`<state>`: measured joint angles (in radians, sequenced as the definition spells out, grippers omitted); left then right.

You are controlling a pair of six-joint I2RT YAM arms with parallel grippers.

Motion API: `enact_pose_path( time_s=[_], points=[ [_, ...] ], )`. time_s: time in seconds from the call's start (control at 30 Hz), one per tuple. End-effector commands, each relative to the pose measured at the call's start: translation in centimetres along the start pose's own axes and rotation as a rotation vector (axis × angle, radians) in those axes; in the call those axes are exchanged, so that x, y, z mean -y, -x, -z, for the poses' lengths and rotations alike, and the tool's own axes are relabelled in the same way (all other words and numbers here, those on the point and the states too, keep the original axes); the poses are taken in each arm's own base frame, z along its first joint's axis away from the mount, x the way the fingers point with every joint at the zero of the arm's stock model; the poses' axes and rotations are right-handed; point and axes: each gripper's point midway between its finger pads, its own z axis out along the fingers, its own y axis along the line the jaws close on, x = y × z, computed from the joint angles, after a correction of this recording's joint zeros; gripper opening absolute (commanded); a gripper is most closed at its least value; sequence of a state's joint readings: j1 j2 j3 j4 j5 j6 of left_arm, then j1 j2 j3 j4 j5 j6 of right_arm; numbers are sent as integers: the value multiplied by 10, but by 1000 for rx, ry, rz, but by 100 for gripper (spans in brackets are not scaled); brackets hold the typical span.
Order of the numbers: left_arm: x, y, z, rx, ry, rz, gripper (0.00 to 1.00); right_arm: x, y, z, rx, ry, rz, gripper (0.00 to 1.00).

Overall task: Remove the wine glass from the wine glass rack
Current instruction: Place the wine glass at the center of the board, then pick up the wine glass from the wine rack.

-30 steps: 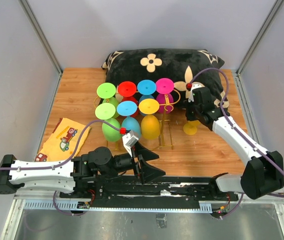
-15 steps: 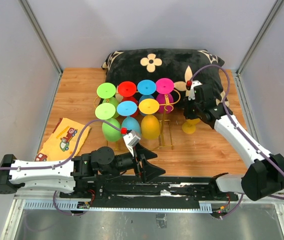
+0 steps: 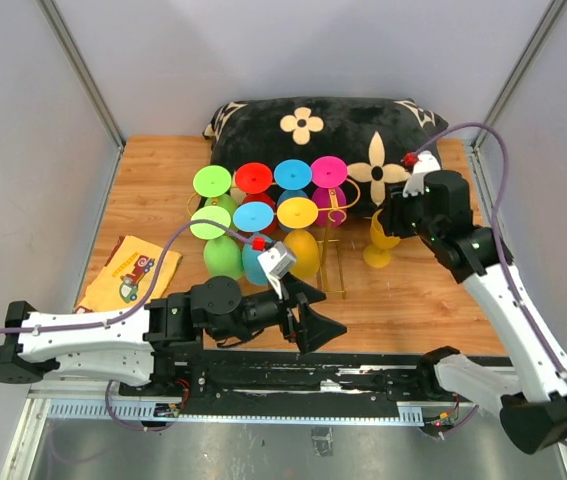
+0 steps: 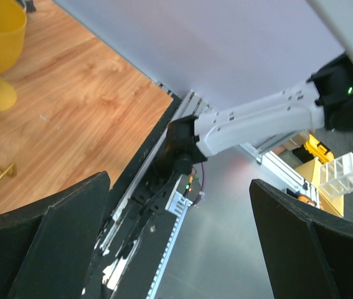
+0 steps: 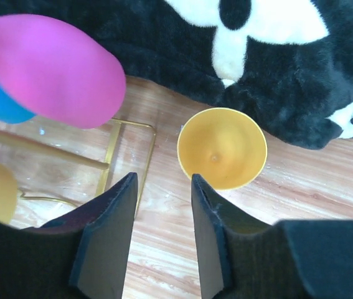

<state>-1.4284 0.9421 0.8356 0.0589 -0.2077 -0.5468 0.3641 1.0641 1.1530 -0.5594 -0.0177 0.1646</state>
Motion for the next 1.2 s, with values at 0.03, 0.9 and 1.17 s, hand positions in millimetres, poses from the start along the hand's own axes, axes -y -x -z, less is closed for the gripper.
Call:
enact_pose_path(
  time_s=[0.03, 0.9, 1.17],
  points=[
    [17, 34, -10, 0, 36, -53, 100, -18, 11, 53, 114, 85, -151, 46],
    [-58, 229, 87, 333, 510, -91, 100, -125, -3, 148, 31, 624, -410, 53],
    [-80, 238, 141, 428, 692, -104, 100, -156, 0, 146, 30, 594, -309, 53]
  ],
)
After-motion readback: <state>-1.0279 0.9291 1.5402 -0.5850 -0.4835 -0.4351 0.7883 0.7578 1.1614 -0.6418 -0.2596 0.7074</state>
